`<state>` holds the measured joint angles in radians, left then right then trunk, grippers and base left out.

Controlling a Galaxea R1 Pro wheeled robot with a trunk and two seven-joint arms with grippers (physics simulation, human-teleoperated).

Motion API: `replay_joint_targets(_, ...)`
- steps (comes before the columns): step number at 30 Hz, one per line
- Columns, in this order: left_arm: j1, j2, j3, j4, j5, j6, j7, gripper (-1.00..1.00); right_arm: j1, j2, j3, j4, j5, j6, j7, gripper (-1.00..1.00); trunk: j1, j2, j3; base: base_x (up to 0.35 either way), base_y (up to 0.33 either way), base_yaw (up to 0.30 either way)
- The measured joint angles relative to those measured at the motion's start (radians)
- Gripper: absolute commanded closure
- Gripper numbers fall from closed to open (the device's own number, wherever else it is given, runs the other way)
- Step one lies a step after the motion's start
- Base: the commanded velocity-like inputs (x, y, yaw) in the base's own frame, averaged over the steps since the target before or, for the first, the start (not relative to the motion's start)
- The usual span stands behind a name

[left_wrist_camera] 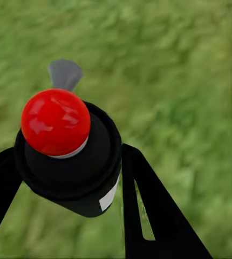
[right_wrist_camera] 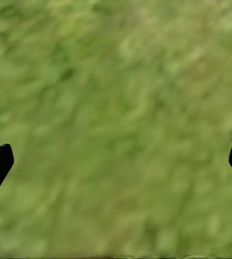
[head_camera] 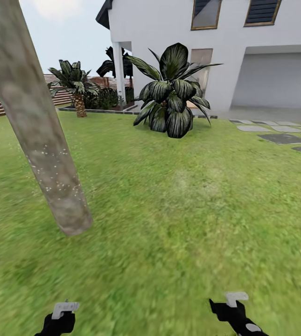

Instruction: In the garden, pick up the pesticide atomizer on the floor and spray pesticide onto both trees until each tree trunk is fully covered.

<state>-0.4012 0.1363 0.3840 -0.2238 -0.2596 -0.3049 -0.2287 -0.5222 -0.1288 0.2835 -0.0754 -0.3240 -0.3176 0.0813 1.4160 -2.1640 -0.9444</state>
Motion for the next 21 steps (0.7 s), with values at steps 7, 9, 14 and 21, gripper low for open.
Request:
replay_joint_targets(7, 0.001, 0.000, 0.001, 0.000, -0.001, -0.002, 0.000, 1.00, 0.011, 0.000, 0.000, 0.000, -0.026, 0.000, 0.000, -1.00, 0.000, 0.000, 0.000, -0.255, 0.185, -0.280)
replay_joint_targets(9, 0.003, 0.001, 0.001, 0.000, -0.001, -0.002, 0.000, 1.00, 0.013, 0.001, 0.000, -0.001, -0.027, -0.001, 0.000, -1.00, 0.000, 0.000, 0.000, -0.274, 0.223, -0.281)
replay_joint_targets(14, 0.007, 0.005, 0.001, 0.000, 0.000, -0.003, 0.000, 1.00, 0.017, 0.001, 0.000, 0.000, -0.027, -0.001, 0.000, -1.00, 0.000, 0.000, 0.000, -0.248, 0.209, -0.281)
replay_joint_targets(21, 0.007, 0.006, 0.001, -0.001, 0.000, -0.005, 0.000, 1.00, 0.017, 0.001, 0.000, 0.000, -0.027, -0.001, 0.000, -1.00, 0.000, 0.000, 0.000, -0.028, 0.025, -0.282)
